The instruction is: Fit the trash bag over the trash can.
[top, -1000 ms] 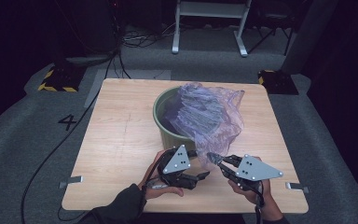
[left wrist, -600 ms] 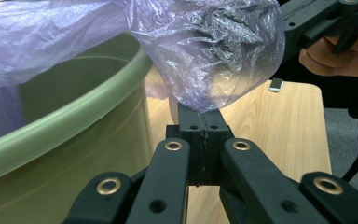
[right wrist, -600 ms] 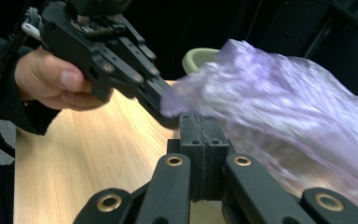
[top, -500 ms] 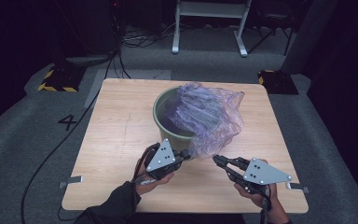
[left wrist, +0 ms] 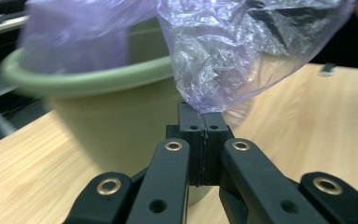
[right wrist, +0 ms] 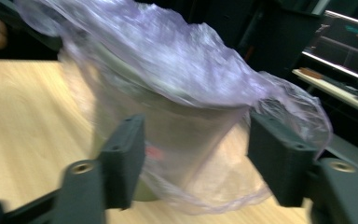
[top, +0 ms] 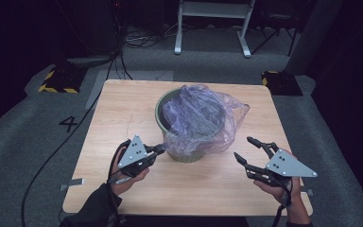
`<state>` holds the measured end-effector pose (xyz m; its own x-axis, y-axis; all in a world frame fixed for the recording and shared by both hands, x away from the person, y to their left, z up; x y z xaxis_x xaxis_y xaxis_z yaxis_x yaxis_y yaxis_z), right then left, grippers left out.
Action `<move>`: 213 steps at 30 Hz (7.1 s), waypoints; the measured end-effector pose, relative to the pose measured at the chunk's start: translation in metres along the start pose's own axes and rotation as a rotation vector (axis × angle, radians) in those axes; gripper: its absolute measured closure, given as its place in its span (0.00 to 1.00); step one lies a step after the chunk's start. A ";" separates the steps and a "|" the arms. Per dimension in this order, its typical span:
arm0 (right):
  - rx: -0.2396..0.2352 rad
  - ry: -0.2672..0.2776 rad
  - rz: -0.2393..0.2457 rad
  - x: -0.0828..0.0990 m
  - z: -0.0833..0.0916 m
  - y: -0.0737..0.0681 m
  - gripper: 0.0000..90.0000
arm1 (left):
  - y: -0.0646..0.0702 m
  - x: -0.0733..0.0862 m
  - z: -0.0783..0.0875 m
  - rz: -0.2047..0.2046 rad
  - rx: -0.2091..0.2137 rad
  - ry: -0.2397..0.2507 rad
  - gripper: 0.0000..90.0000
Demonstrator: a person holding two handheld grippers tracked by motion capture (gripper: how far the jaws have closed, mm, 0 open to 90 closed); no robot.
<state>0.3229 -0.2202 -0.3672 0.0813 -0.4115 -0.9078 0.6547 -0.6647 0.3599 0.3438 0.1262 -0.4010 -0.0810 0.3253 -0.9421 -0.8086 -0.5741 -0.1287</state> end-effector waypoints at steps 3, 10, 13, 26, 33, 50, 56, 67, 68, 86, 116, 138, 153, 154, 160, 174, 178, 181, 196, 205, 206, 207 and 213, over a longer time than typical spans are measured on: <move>-0.024 -0.015 0.050 -0.005 -0.007 -0.004 0.36 | -0.013 0.007 0.005 0.008 -0.040 -0.021 1.00; 0.029 -0.053 0.152 -0.021 -0.030 0.002 0.29 | -0.036 0.019 0.010 0.056 -0.074 -0.052 1.00; 0.064 -0.082 0.199 -0.025 -0.038 0.008 0.30 | -0.045 0.022 0.010 0.069 -0.086 -0.064 1.00; 0.027 -0.096 0.204 -0.031 -0.065 0.041 0.91 | -0.071 0.034 0.007 0.109 -0.117 -0.106 1.00; -0.013 -0.084 0.155 -0.037 -0.074 0.052 1.00 | -0.083 0.038 0.011 0.120 -0.141 -0.125 0.97; -0.009 -0.128 0.108 -0.044 -0.088 0.056 1.00 | -0.055 0.021 0.060 0.027 -0.057 -0.064 0.17; -0.018 -0.132 0.104 -0.045 -0.091 0.054 1.00 | -0.029 -0.005 0.055 -0.053 0.009 -0.041 0.17; -0.016 -0.153 0.089 -0.041 -0.096 0.059 1.00 | -0.008 -0.022 0.014 -0.161 0.036 -0.089 0.23; -0.017 -0.153 0.088 -0.041 -0.096 0.059 1.00 | -0.010 -0.023 0.011 -0.165 0.025 -0.092 0.30; -0.014 -0.164 0.071 -0.040 -0.108 0.070 1.00 | -0.063 -0.029 0.010 -0.049 -0.009 0.049 1.00; 0.026 -0.263 -0.216 0.001 -0.187 0.117 0.94 | -0.152 -0.005 -0.066 0.238 -0.145 -0.063 1.00; -0.076 -0.358 -0.329 0.059 -0.208 0.103 0.98 | -0.146 0.032 -0.113 0.321 -0.047 -0.244 1.00; -0.121 -0.389 -0.371 0.085 -0.209 0.093 1.00 | -0.142 0.057 -0.114 0.320 0.018 -0.362 1.00; -0.120 -0.391 -0.379 0.086 -0.207 0.093 1.00 | -0.143 0.059 -0.111 0.321 0.011 -0.359 1.00; -0.118 -0.374 -0.391 0.091 -0.197 0.095 0.98 | -0.147 0.066 -0.093 0.316 -0.035 -0.348 0.94; -0.079 -0.252 -0.367 0.079 -0.143 0.109 0.48 | -0.130 0.058 -0.030 0.220 -0.109 -0.195 0.27; -0.097 -0.225 -0.317 0.074 -0.125 0.104 0.41 | -0.112 0.052 -0.017 0.162 -0.079 -0.170 0.23; -0.139 -0.210 -0.244 0.070 -0.112 0.090 0.37 | -0.091 0.051 -0.011 0.119 -0.030 -0.162 0.20; -0.242 -0.209 0.008 0.050 -0.111 0.014 0.51 | -0.047 0.048 -0.043 0.025 0.083 -0.230 0.23; -0.305 -0.188 -0.050 0.068 -0.117 0.009 1.00 | -0.054 0.054 -0.051 -0.052 0.034 -0.233 1.00; -0.309 -0.181 -0.059 0.069 -0.116 0.009 1.00 | -0.054 0.055 -0.051 -0.052 0.034 -0.237 1.00; -0.310 -0.180 -0.069 0.069 -0.115 0.010 1.00 | -0.055 0.056 -0.052 -0.049 0.041 -0.240 1.00; -0.343 -0.251 -0.063 0.084 -0.118 0.001 1.00 | -0.052 0.070 -0.061 -0.063 0.065 -0.319 1.00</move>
<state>0.4191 -0.1822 -0.4688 -0.1246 -0.5439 -0.8298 0.8682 -0.4647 0.1742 0.4158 0.1331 -0.4796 -0.2002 0.5834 -0.7872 -0.8525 -0.4997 -0.1535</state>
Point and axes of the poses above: each handheld gripper's, and its own axes: z roughly backward along the jaws, x roughly out of its underside, y roughly to its right, the point moved 4 cm from there along -z, roughly forward along the jaws, and after that the axes turned 1 degree about x, right-handed, at the moved point
